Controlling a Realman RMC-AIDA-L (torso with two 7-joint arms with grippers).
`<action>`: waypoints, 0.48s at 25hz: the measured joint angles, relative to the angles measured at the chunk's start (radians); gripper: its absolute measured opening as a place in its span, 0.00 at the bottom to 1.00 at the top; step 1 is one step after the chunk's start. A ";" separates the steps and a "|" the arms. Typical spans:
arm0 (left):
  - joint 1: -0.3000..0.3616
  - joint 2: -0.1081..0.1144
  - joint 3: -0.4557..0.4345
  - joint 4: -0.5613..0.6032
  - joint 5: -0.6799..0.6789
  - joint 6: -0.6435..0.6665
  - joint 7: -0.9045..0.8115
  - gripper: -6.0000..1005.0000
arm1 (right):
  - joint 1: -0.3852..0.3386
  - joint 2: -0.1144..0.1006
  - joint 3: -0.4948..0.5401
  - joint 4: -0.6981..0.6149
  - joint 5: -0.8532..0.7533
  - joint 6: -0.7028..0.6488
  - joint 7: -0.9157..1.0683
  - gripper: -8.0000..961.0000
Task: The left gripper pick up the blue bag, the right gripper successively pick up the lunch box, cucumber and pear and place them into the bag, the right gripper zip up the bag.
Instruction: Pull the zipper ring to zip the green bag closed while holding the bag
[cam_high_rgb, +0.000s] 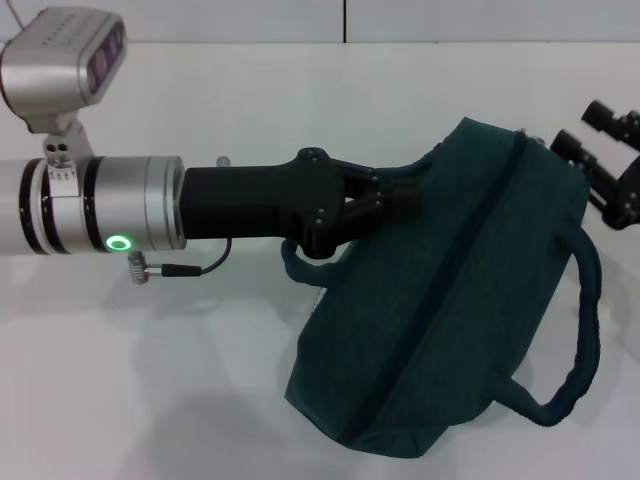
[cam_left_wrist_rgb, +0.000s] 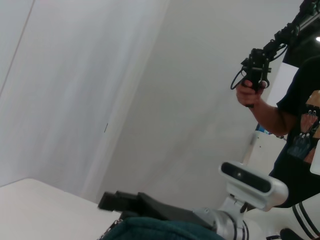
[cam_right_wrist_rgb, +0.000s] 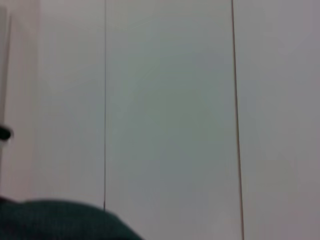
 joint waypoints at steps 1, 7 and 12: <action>0.000 -0.002 0.000 0.000 0.000 0.000 0.000 0.04 | 0.001 0.000 -0.006 0.000 -0.009 0.016 0.000 0.37; 0.004 -0.003 0.000 -0.001 0.000 0.000 0.000 0.04 | 0.011 0.006 -0.026 0.001 -0.092 0.021 -0.001 0.47; 0.008 -0.004 0.000 -0.005 0.000 0.015 0.000 0.04 | 0.006 0.008 -0.029 -0.006 -0.096 0.010 0.000 0.48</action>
